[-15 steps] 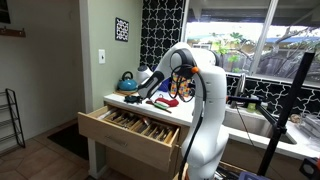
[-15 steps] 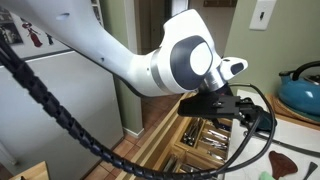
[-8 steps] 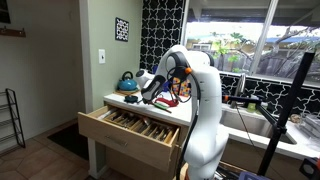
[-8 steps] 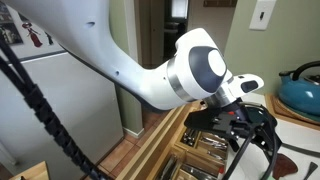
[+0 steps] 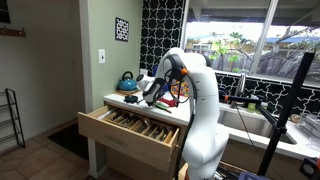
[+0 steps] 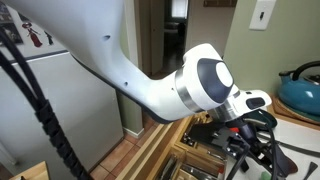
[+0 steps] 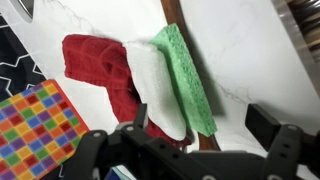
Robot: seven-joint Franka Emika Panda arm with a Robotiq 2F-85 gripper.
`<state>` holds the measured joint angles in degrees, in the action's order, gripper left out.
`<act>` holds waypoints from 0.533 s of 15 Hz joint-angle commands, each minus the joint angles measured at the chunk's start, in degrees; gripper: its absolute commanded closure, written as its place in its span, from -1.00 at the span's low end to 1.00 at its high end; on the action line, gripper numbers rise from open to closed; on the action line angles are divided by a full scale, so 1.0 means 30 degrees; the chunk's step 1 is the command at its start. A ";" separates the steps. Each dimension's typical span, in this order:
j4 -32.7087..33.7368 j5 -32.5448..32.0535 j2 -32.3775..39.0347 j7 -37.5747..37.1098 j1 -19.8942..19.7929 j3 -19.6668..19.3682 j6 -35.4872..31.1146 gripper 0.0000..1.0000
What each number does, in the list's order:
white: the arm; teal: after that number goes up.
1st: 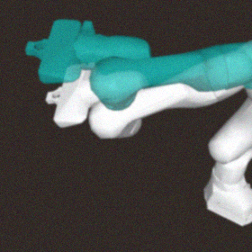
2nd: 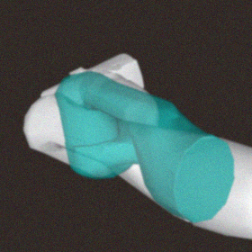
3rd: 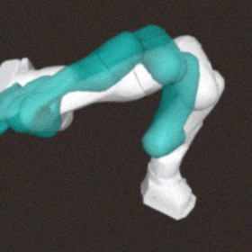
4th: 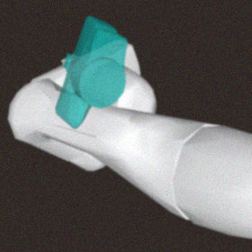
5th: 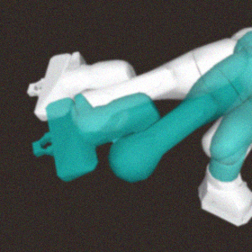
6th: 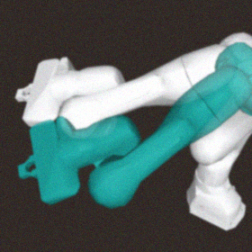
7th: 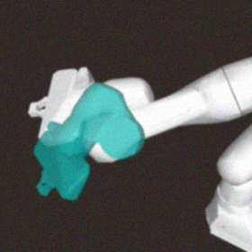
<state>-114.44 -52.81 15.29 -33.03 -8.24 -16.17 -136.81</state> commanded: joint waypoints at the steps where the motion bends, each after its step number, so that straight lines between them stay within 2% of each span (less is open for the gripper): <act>1: 0.0335 -0.0587 0.0568 0.0423 -0.0502 -0.0052 -0.0961 -1.00; 8: 0.0808 -0.0468 0.1081 0.1659 -0.0844 -0.0217 -0.0736 -0.98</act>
<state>-113.17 -53.39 17.23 -29.78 -9.97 -16.52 -138.51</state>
